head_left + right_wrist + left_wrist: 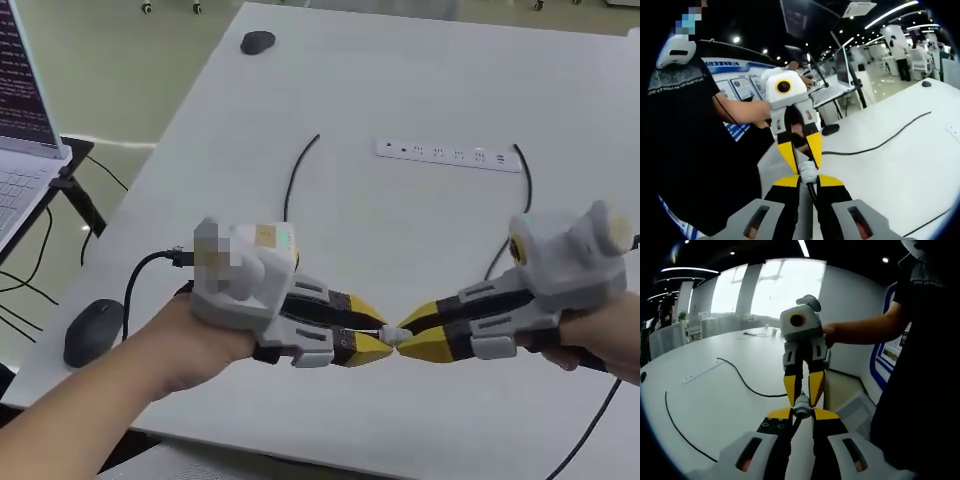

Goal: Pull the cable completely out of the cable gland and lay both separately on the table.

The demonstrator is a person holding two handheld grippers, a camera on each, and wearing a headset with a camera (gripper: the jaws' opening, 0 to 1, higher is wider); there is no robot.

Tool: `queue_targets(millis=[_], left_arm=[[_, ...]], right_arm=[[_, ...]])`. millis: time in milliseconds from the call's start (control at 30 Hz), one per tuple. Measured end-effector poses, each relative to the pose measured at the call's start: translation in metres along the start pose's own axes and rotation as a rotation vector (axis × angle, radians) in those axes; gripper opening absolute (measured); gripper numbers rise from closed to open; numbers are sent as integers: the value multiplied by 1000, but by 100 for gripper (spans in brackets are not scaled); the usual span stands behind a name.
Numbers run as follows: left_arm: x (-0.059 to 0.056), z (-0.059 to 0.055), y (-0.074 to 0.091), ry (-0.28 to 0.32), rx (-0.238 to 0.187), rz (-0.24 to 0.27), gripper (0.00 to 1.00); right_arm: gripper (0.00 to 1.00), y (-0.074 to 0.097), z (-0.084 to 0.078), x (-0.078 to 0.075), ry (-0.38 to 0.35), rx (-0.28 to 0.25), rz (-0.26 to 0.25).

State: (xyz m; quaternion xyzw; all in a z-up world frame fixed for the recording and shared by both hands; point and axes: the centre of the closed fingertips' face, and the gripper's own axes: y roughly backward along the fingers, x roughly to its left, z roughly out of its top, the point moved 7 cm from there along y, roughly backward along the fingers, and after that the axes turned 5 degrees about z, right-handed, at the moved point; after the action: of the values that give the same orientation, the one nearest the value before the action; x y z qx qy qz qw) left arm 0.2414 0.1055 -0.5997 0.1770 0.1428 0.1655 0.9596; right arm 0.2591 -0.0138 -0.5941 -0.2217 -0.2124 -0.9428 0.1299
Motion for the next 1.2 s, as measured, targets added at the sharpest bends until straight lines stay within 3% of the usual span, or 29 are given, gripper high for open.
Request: queue_targets(millis=[300,533,733,900,1200], left_arm=[[0,5,0,73,-10,-9,15],[-2,5,0,137,10,-28,15],[-2,3,1,162,21,-33,15],[0,2,1,163,16,-36,15],[0,1,3,146,13,-29,15]], right_arm=[[7,3,4,7,172,28,-112],[7,-2,3,16,401,126,-214],[7,-5,1,18,520,184,-280],[7,-5,1,16,516,182,-286],[9,-6,1,12,424,144,-278]])
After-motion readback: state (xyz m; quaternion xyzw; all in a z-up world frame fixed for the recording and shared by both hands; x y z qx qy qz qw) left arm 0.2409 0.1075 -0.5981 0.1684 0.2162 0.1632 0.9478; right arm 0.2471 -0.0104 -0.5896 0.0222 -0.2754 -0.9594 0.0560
